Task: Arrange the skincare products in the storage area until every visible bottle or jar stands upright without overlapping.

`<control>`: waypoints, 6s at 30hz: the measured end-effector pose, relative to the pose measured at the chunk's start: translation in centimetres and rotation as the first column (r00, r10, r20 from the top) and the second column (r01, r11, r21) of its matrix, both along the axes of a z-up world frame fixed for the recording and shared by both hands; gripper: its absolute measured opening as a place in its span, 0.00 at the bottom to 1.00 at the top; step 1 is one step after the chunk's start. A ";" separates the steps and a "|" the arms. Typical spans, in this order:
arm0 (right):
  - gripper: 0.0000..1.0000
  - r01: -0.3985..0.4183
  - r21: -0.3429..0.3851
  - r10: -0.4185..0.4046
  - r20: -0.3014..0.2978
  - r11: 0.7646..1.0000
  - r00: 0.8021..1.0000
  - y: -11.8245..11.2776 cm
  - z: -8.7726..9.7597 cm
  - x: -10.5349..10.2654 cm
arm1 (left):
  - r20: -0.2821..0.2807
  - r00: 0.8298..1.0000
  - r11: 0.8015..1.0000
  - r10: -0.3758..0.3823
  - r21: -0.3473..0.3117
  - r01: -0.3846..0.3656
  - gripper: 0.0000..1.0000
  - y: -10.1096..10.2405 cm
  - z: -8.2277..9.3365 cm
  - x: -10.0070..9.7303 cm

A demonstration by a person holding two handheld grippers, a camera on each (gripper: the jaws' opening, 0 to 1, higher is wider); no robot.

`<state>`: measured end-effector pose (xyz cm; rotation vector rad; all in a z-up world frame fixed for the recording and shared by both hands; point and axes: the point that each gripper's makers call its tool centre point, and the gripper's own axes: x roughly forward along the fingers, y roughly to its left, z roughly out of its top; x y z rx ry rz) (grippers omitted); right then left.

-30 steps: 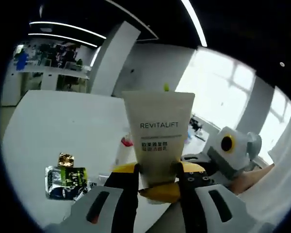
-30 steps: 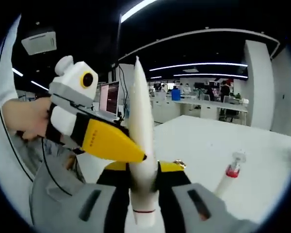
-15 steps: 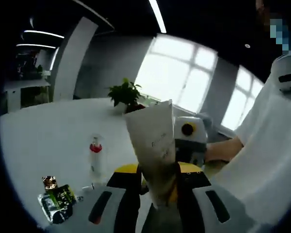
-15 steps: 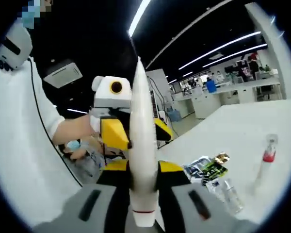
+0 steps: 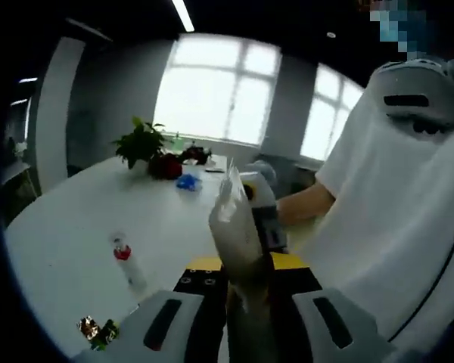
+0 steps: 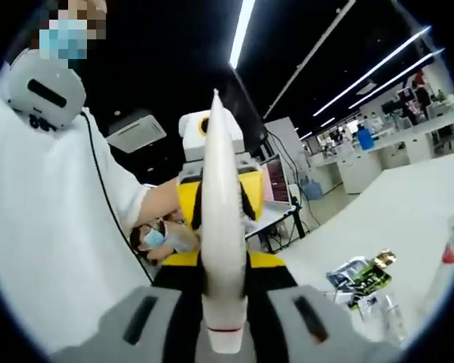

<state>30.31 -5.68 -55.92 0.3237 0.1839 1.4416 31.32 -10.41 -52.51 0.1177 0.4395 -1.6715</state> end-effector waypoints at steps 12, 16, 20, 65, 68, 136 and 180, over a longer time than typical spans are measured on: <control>0.22 0.068 -0.076 -0.065 0.033 0.995 0.997 -0.6 -2.2 2.0 | 0.048 0.998 0.993 0.038 0.106 -0.043 0.15 -0.4 -2.3 1.4; 0.25 0.150 -0.117 -0.146 0.043 0.982 0.988 -1.0 -3.2 3.7 | 0.112 0.992 0.987 0.062 0.138 -0.078 0.14 -0.5 -3.2 2.5; 0.27 0.215 -0.159 -0.204 0.086 0.964 0.975 -1.4 -3.9 5.0 | 0.138 0.986 0.984 0.096 0.137 -0.115 0.13 -0.9 -3.9 3.1; 0.87 0.611 -0.415 -0.614 0.143 0.675 0.776 -11.7 -13.3 8.7 | 0.141 0.956 0.943 0.256 0.182 -0.279 0.13 -3.3 -11.3 14.8; 0.87 0.620 -0.429 -0.622 0.157 0.657 0.767 -12.1 -13.4 8.7 | 0.166 0.950 0.938 0.266 0.183 -0.294 0.13 -3.7 -11.7 16.3; 0.87 0.696 -0.433 -0.729 0.118 0.573 0.674 -15.0 -14.2 9.5 | 0.238 0.956 0.946 0.171 0.231 -0.227 0.21 -7.9 -19.6 23.1; 0.86 0.732 -0.391 -0.751 0.139 0.558 0.646 -15.9 -12.7 9.3 | 0.079 0.857 0.814 0.509 0.279 -0.509 0.88 1.8 -20.1 15.6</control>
